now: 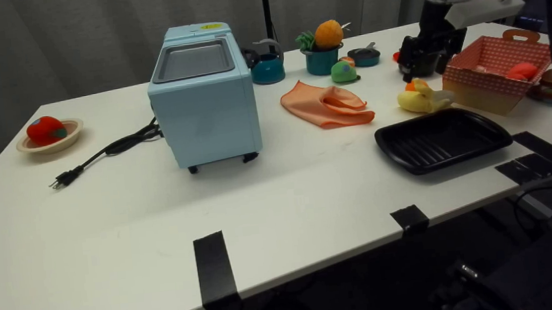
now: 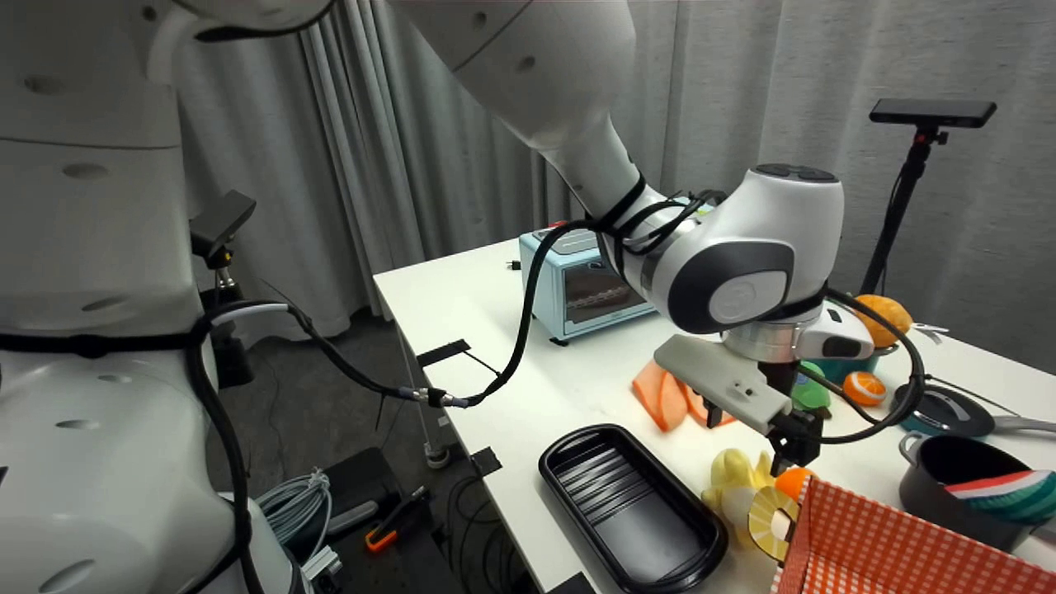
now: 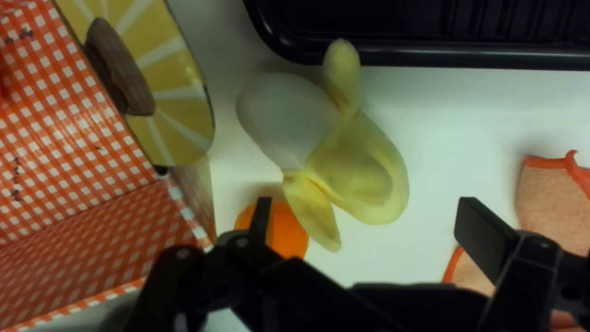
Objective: Put the pineapple plush toy on top of the blue pot, put the banana plush toy in the basket
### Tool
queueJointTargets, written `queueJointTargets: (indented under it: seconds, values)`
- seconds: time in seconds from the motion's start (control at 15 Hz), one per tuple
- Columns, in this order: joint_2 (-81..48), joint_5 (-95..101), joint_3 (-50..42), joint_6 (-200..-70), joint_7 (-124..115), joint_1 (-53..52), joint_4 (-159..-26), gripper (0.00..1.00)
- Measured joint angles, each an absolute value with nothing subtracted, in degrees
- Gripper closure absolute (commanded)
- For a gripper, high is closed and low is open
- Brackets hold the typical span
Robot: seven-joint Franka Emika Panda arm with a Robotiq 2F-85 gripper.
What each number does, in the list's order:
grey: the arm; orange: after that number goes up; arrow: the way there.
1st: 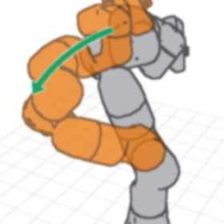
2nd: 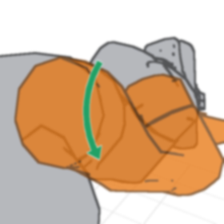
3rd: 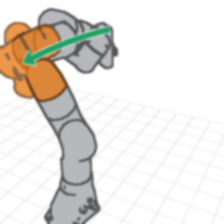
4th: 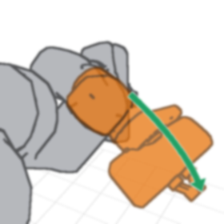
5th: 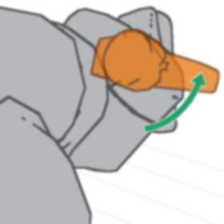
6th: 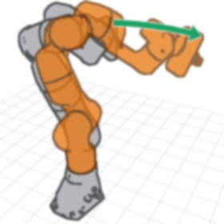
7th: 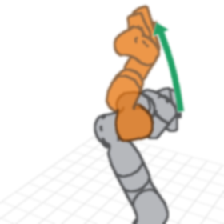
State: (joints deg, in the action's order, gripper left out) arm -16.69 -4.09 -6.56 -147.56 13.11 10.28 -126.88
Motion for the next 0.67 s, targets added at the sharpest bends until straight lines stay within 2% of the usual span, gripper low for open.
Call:
queueJointTargets:
  seconds: [0.4,0.47,0.53,0.67]
  values:
    - [-22.74,-4.09,-5.64,-148.6,13.02,10.28,-123.15,0.0]
    - [-23.48,-4.09,-5.34,-148.6,13.01,10.28,-122.59,0.08]
    - [-24.15,-4.09,-5.05,-148.6,13.01,10.28,-122.12,0.28]
    - [-25.33,-4.09,-4.59,-148.6,13.01,10.28,-121.34,0.44]
